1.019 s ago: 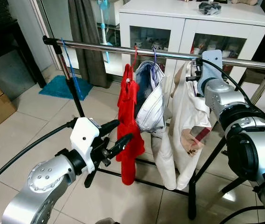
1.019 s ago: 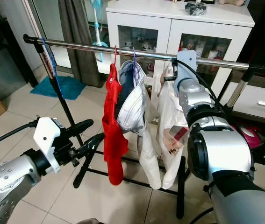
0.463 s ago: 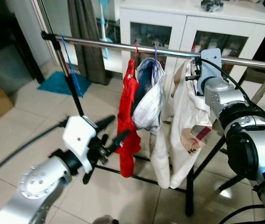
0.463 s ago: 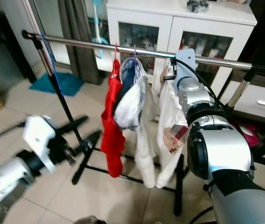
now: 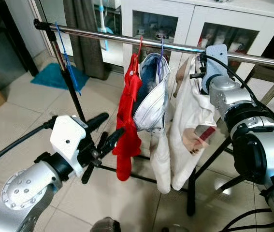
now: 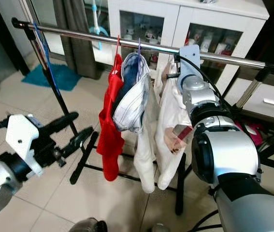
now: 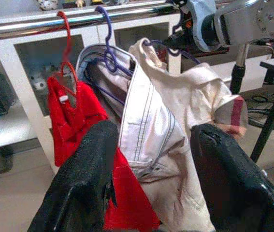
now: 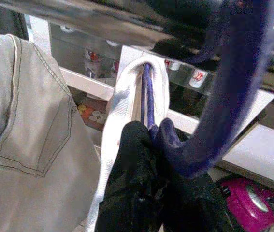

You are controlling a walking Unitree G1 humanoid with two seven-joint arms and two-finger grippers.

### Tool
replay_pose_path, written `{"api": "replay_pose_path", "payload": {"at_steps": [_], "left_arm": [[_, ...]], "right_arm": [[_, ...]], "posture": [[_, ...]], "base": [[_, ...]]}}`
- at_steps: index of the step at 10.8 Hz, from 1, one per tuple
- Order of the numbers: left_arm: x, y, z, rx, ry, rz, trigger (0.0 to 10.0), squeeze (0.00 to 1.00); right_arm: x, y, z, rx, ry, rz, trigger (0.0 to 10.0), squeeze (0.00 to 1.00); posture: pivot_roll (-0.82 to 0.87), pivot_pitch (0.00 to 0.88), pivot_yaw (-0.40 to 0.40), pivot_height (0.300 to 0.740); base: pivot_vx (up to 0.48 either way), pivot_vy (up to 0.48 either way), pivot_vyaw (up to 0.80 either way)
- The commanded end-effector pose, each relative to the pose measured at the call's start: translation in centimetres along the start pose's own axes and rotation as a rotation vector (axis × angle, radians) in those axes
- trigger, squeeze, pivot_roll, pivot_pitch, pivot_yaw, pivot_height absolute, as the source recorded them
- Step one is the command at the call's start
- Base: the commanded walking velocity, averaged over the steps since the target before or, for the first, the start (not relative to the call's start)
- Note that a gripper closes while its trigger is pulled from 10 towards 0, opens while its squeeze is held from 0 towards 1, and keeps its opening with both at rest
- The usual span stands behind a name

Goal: Hang hanger

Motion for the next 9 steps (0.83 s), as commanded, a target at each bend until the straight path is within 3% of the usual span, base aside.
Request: {"api": "replay_pose_path", "payload": {"at_steps": [1, 2, 4, 7, 9], "left_arm": [[0.3, -0.3, -0.3, -0.007, 0.006, 0.000, 10.0, 0.00], [0.3, -0.2, -0.5, -0.012, 0.001, -0.001, 10.0, 0.00], [0.3, 0.2, -0.2, -0.017, -0.010, -0.012, 10.0, 0.00], [0.1, 1.1, 0.3, -0.036, -0.024, -0.013, 10.0, 0.00], [-1.0, 1.5, 1.5, 0.021, -0.093, -0.025, 10.0, 0.00]], "right_arm": [[-1.7, 0.0, 0.9, 0.022, 0.030, 0.059, 10.0, 0.31], [-1.5, 0.0, 0.5, 0.002, 0.054, 0.026, 10.0, 1.00], [-0.7, -0.1, 0.2, 0.014, 0.043, -0.073, 10.0, 1.00], [-0.9, -0.8, 0.4, 0.064, 0.171, -0.216, 10.0, 1.00], [-1.4, -2.8, 0.4, 0.044, 0.195, -0.302, 10.0, 1.00]], "posture": [[0.11, 0.136, 0.011, 0.740], [0.12, 0.135, 0.009, 0.740], [0.11, 0.105, 0.026, 0.740], [0.08, 0.049, 0.055, 0.740], [0.04, 0.000, 0.097, 0.740]], "base": [[0.000, 0.000, 0.00], [0.000, 0.000, 0.00], [0.000, 0.000, 0.00], [0.000, 0.000, 0.00], [0.000, 0.000, 0.00]]}}
Point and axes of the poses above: a point about 5 cm out from each wrist's last joint towards the gripper, its own y axis pointing out of the wrist towards the gripper, its own x axis along the axis of the wrist's last joint, z = x × y, the point moved 2 cm from there along y, pointing out of the wrist towards the gripper, and after that the axes turned 14 degrees about -y, right-handed, at the moved point
